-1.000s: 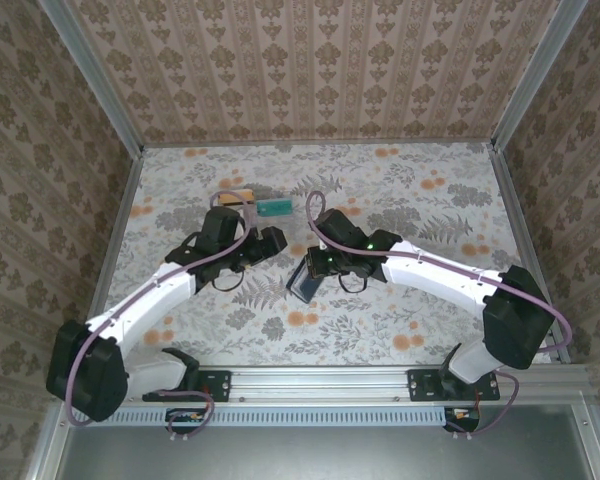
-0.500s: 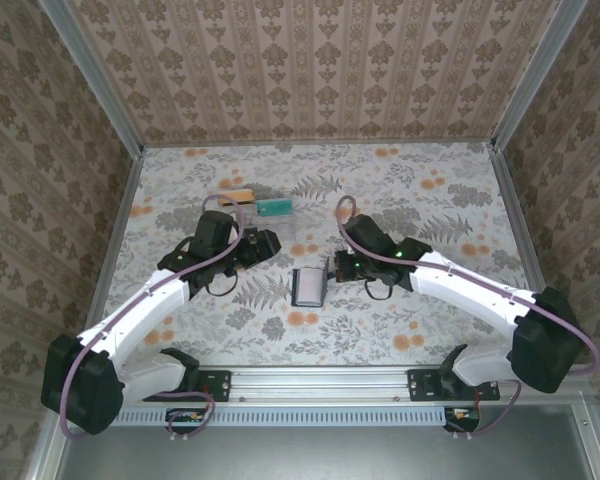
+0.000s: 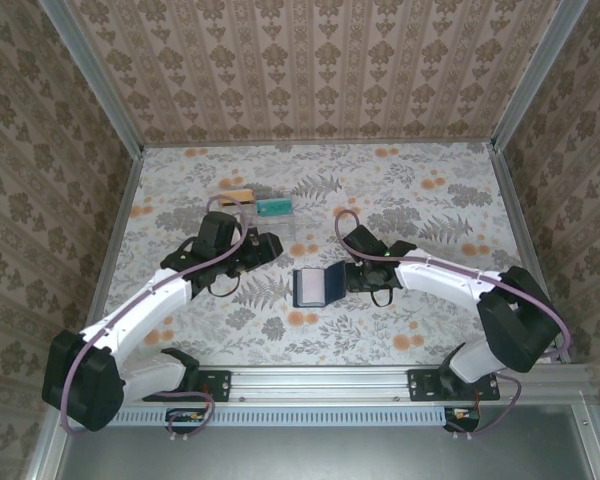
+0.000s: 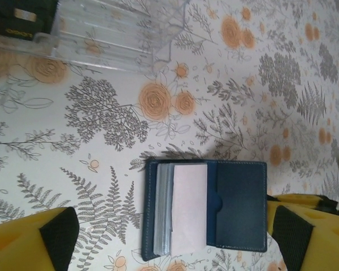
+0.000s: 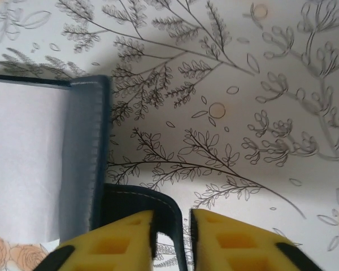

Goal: Take the credit cards out of the card holder

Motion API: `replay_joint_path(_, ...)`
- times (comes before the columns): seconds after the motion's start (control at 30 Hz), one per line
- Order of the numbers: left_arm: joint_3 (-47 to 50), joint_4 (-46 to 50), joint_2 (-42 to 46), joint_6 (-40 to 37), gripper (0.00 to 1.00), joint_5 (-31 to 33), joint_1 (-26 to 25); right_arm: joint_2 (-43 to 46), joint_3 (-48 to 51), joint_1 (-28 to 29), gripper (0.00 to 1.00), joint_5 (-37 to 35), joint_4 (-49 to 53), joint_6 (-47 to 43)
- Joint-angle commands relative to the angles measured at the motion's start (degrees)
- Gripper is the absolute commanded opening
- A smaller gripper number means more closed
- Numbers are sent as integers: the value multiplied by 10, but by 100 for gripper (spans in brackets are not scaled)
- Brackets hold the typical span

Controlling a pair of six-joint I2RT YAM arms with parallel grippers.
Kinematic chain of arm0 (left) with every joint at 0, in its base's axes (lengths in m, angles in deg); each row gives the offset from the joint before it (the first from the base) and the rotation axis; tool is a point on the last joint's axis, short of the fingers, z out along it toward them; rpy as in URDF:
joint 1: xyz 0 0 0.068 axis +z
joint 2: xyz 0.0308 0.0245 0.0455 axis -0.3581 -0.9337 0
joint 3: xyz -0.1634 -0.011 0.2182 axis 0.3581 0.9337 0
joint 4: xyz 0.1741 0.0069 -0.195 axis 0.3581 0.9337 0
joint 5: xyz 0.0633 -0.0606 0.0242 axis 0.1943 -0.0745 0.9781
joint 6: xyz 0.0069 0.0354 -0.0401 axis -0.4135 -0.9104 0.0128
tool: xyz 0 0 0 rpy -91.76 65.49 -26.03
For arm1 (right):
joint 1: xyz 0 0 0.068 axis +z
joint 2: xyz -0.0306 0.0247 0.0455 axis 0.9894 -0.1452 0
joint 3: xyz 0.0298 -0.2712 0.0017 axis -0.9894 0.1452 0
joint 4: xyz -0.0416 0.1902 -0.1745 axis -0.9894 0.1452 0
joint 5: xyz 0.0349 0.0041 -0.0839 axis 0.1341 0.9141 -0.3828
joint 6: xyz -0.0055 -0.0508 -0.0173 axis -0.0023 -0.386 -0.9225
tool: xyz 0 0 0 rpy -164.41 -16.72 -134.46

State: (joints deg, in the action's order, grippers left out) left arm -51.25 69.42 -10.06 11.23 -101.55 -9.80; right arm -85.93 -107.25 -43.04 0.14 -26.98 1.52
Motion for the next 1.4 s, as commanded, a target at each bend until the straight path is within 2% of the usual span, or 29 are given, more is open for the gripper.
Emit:
replay_joint_path(0.0,11,-20,-17,-10,89,-30,-13,-24,-6,1,19,5,-1,7)
replay_joint_path(0.2,6,-74,-78,-11,73,-90,-36,-50,-22,1,5,-17,22,8)
replay_joint_path(0.33,3,-110,-128,-9,64,-120,-48,-63,-28,1,4,-12,20,11)
replay_joint_path(1.07,-30,-169,-279,-11,60,-174,-81,-65,-29,2,5,-3,11,16)
replay_joint_path(1.37,-48,-214,-296,2,67,-207,-95,-68,-30,2,5,0,8,18)
